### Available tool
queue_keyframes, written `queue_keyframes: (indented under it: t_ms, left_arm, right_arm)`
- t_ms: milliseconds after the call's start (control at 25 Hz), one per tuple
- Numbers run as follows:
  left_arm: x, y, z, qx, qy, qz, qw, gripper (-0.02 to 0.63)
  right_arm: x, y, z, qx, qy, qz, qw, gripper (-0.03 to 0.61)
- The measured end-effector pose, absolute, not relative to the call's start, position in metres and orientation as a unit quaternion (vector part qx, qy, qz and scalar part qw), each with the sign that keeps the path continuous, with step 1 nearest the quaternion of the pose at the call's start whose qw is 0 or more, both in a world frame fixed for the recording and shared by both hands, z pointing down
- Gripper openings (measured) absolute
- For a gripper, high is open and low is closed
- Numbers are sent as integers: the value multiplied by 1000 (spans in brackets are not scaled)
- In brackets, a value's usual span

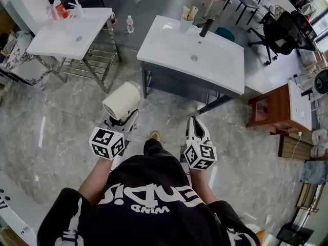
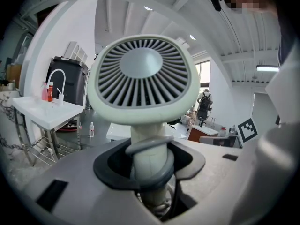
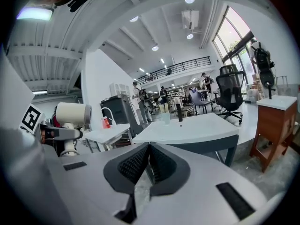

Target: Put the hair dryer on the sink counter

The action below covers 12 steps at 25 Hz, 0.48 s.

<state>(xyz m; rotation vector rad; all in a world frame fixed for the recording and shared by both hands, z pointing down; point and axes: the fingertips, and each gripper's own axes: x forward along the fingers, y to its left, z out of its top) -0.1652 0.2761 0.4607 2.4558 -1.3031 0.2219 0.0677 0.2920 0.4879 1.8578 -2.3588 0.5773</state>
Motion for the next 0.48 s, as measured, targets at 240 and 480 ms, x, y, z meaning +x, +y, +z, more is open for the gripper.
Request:
queue_keyframes:
  t_ms: [240,480]
  left_arm:
    - [-150,222,455,863,-467,64,182,193]
    - [-139,187,455,861,-469,56,190,193]
  right_arm:
    - [81,234,489,585,-785,201,40,25]
    - [88,192,490,569,-795,207,35,25]
